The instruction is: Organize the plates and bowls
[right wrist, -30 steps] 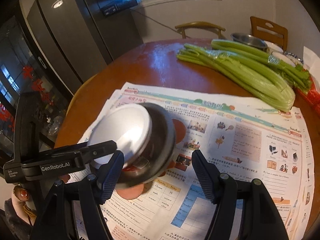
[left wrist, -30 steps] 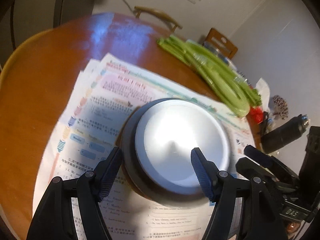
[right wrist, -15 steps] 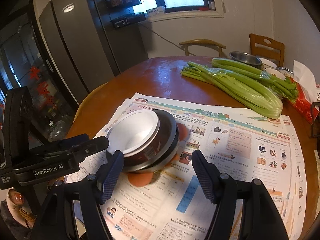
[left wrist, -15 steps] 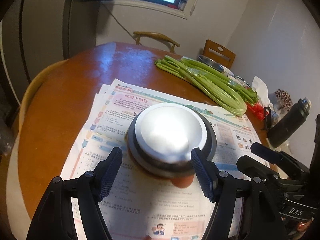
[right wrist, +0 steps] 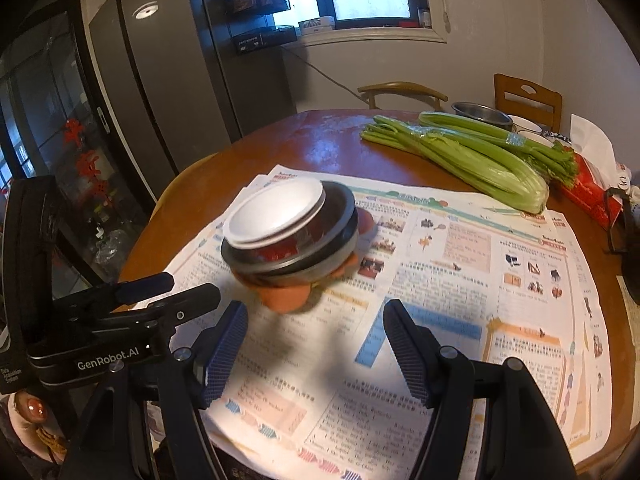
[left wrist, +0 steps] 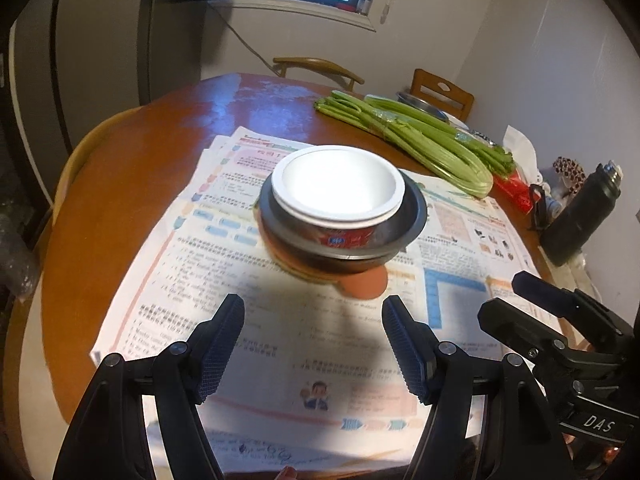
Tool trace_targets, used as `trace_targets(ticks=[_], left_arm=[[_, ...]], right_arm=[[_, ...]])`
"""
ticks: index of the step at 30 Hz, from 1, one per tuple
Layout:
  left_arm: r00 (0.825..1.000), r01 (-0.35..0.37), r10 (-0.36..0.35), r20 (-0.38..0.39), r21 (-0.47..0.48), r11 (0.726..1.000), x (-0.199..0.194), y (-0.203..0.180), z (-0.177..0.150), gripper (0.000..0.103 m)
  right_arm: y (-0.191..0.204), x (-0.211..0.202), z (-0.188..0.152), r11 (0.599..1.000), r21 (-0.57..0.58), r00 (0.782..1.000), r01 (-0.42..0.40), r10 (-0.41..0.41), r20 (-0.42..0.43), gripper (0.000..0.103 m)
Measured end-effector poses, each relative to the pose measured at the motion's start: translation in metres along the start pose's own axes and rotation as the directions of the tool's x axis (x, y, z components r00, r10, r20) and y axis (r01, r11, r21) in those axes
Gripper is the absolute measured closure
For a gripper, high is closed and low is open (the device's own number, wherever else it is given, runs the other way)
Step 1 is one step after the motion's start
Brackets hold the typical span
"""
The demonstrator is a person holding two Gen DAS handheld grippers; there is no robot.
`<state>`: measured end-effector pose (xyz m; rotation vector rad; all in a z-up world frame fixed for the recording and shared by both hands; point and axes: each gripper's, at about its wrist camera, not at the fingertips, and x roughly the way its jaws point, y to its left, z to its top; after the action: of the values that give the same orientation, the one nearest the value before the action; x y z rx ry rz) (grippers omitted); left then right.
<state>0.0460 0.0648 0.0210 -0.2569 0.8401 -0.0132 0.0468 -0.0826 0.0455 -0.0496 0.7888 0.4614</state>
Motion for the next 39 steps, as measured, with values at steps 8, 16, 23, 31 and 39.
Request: trace_targets(ticks=[8, 16, 23, 31, 39], left_arm=[[1.0, -0.014, 0.014, 0.024, 0.0, 1.0, -0.017, 0.007, -0.017, 0.03], [0.999, -0.025, 0.025, 0.039, 0.018, 1.0, -0.027, 0.003, -0.024, 0.03], [0.999, -0.022, 0.02, 0.043, 0.029, 0.999, -0.033, -0.001, -0.031, 0.03], [0.999, -0.031, 0.029, 0.04, 0.046, 0.998, -0.034, -0.004, -0.033, 0.03], [0.998, -0.054, 0.051, 0.047, 0.052, 0.997, -0.037, -0.003, -0.035, 0.03]], right_arm=[[0.012, -0.01, -0.018, 1.0, -0.018, 1.0, 0.01, -0.01, 0.004, 0.033], [0.016, -0.023, -0.032, 0.999, -0.02, 0.999, 0.031, -0.031, 0.015, 0.033], [0.018, -0.033, -0.038, 0.998, -0.028, 0.998, 0.055, -0.055, 0.025, 0.033], [0.019, -0.036, -0.041, 0.997, -0.031, 0.997, 0.072, -0.072, 0.025, 0.033], [0.02, -0.039, -0.042, 0.997, -0.034, 0.997, 0.074, -0.073, 0.033, 0.033]])
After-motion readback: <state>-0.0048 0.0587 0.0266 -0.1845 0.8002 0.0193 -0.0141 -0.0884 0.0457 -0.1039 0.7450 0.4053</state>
